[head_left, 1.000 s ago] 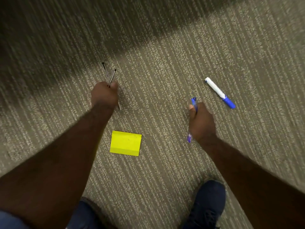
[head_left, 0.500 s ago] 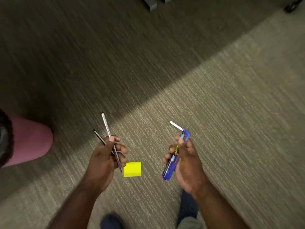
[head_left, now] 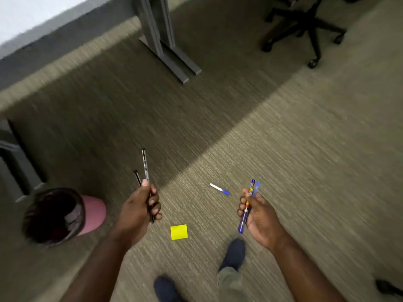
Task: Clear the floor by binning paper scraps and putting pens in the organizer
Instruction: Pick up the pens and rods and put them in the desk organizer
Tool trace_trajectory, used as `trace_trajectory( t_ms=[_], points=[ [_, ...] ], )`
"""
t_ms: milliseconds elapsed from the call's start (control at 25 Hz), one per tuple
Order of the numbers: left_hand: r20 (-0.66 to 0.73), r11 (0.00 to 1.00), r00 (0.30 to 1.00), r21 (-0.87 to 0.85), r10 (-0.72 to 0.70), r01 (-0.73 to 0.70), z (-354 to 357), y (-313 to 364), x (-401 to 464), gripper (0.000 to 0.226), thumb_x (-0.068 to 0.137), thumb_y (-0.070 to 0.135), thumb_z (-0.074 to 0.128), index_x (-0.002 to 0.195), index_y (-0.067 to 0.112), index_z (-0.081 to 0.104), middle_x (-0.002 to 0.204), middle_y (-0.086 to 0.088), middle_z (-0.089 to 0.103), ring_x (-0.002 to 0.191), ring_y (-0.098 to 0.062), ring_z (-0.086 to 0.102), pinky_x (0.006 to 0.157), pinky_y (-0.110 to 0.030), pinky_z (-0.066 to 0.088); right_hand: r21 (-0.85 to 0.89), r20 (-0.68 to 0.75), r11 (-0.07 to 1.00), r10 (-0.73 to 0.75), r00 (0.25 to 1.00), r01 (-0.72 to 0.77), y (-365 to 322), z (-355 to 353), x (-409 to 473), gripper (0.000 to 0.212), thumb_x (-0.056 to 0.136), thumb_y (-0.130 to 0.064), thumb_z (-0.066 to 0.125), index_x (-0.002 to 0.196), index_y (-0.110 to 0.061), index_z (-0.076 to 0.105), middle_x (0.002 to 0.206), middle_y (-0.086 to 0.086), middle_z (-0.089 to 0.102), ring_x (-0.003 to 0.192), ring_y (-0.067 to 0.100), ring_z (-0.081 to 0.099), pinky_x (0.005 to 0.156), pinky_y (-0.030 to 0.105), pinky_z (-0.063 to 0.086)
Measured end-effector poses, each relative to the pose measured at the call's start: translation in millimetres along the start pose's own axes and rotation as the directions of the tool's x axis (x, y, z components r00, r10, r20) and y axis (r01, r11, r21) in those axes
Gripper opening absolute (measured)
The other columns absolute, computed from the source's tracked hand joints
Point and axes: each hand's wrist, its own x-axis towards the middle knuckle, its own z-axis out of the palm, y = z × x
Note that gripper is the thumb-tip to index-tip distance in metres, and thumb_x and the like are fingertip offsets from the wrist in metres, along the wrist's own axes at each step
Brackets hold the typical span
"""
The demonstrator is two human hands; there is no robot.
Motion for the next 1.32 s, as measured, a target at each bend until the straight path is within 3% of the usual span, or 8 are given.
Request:
trace_trajectory(
  t_ms=[80,200,360,720,840,1000,1160,1320],
  points=[
    [-0.006,1.0,1.0,-0.015,-0.01,0.01,33.4,13.9,-19.3,0.046,0.088,0.061,0.031,0.076,0.021,0.051,0.052,0.008,0.035,0.042,-0.008,0.033,0.041,-0.022,0.034,-0.004,0.005,1.0,-0.015,1.0,0.015,-40.1,-9.0,-22.9,0.016,0.098,-0.014,0.039,0.089,-0.012,0.053,0.055,-0.003,0.052,0.045,0.006,0.047,0.044,0.018,0.043],
    [0.011,0.997,1.0,-0.079,-0.011,0.012,86.5,35.3,-40.0,0.043,0.094,0.052,0.031,0.085,0.019,0.056,0.055,0.007,0.035,0.04,-0.007,0.03,0.038,-0.018,0.029,-0.07,0.052,0.997,-0.04,0.998,0.044,-98.6,-24.5,-55.9,0.018,0.1,-0.023,0.038,0.089,-0.016,0.051,0.054,-0.003,0.052,0.046,0.011,0.05,0.044,0.023,0.044],
    [0.053,0.994,0.997,-0.101,0.049,-0.043,147.9,68.6,-47.2,0.042,0.097,0.045,0.029,0.101,0.016,0.06,0.054,0.008,0.037,0.036,-0.004,0.025,0.034,-0.017,0.02,-0.197,0.112,0.974,-0.088,0.99,0.109,-161.3,-33.1,-82.1,0.019,0.099,-0.03,0.037,0.093,-0.019,0.052,0.047,-0.009,0.044,0.037,0.005,0.038,0.035,0.018,0.034],
    [0.081,0.988,0.991,-0.119,0.104,-0.094,204.9,132.4,9.0,0.039,0.098,0.032,0.033,0.113,0.009,0.061,0.055,0.006,0.041,0.036,-0.003,0.025,0.031,-0.015,0.021,-0.151,0.136,0.981,-0.104,0.985,0.124,-258.2,-3.0,-45.3,0.026,0.092,0.003,0.037,0.099,-0.01,0.059,0.066,0.003,0.055,0.051,0.007,0.055,0.049,0.019,0.048],
    [0.029,0.989,0.99,-0.054,0.138,-0.136,223.4,163.4,61.6,0.036,0.098,0.029,0.034,0.103,0.009,0.063,0.059,0.004,0.042,0.038,-0.004,0.027,0.032,-0.016,0.022,-0.235,0.203,0.957,-0.12,0.972,0.168,-290.8,27.9,-4.8,0.02,0.095,0.0,0.038,0.105,-0.009,0.053,0.07,0.007,0.056,0.056,0.012,0.055,0.054,0.023,0.048],
    [-0.077,0.968,0.968,-0.062,0.238,-0.243,245.0,237.3,145.6,0.032,0.099,0.023,0.031,0.083,0.012,0.056,0.061,0.0,0.043,0.039,-0.004,0.03,0.034,-0.017,0.025,-0.331,0.308,0.928,-0.066,0.949,0.172,-345.8,99.4,62.4,0.022,0.096,-0.007,0.041,0.114,-0.015,0.052,0.066,0.005,0.051,0.049,0.013,0.048,0.047,0.025,0.043],
    [-0.184,0.94,0.938,-0.126,0.292,-0.317,242.9,326.2,212.5,0.033,0.099,0.025,0.032,0.076,0.017,0.055,0.057,0.003,0.046,0.041,-0.004,0.036,0.036,-0.017,0.031,-0.439,0.392,0.875,-0.018,0.92,0.205,-409.2,199.1,128.9,0.026,0.097,-0.008,0.04,0.117,-0.018,0.053,0.065,0.005,0.046,0.045,0.009,0.041,0.043,0.023,0.036],
    [-0.241,0.943,0.922,-0.065,0.302,-0.326,224.1,412.2,250.8,0.031,0.095,0.033,0.038,0.073,0.023,0.058,0.053,0.006,0.052,0.044,-0.007,0.043,0.039,-0.022,0.037,-0.494,0.482,0.83,0.015,0.876,0.258,-466.0,299.4,182.0,0.026,0.097,-0.008,0.039,0.118,-0.013,0.052,0.066,0.002,0.047,0.048,0.008,0.039,0.044,0.021,0.036]
  ],
)
